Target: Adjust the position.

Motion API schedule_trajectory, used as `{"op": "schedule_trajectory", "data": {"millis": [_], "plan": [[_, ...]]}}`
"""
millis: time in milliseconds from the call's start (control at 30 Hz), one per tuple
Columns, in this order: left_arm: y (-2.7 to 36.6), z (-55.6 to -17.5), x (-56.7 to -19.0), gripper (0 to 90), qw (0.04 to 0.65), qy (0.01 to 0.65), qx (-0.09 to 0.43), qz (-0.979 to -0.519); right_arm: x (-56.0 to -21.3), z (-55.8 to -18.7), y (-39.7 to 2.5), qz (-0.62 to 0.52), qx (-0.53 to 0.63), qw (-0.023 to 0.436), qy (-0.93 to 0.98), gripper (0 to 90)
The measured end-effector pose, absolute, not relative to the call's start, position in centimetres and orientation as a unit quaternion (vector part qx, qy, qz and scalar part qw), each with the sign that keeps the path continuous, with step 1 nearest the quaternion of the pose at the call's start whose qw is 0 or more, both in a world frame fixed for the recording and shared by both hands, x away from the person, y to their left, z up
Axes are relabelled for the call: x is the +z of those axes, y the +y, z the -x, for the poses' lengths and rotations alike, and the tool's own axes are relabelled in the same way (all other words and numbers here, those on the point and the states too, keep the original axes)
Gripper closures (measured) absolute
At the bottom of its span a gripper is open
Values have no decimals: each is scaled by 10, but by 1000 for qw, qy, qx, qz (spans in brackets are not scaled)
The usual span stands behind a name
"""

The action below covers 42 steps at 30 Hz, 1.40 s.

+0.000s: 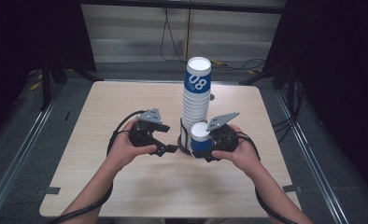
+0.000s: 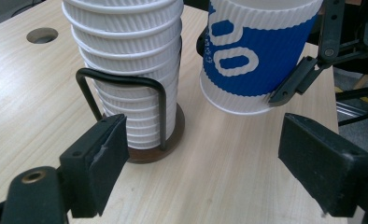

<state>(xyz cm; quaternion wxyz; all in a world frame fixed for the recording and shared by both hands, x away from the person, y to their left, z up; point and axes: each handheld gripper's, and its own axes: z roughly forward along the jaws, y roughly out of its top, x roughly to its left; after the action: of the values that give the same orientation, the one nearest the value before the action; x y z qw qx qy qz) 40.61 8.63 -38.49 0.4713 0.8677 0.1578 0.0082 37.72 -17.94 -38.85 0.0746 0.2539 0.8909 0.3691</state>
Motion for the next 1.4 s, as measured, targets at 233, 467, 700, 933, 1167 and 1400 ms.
{"op": "schedule_trajectory", "data": {"millis": [233, 467, 700, 933, 1167, 1400], "plan": [[82, -405, -389, 159, 463, 152, 5, -873, -392, -378, -176, -249, 355, 74, 898, 212], [80, -406, -392, 159, 466, 150, -2, -872, -396, -380, -176, -247, 329, 66, 909, 212], [81, -405, -391, 159, 470, 146, -4, -870, -395, -382, -170, -231, 308, 56, 921, 212], [79, -404, -394, 159, 471, 146, -15, -870, -393, -381, -164, -211, 292, 56, 931, 212], [75, -404, -392, 159, 468, 143, -24, -872, -391, -379, -159, -197, 278, 54, 939, 212], [70, -404, -391, 158, 476, 140, -32, -867, -391, -381, -158, -185, 271, 54, 943, 212]]}}
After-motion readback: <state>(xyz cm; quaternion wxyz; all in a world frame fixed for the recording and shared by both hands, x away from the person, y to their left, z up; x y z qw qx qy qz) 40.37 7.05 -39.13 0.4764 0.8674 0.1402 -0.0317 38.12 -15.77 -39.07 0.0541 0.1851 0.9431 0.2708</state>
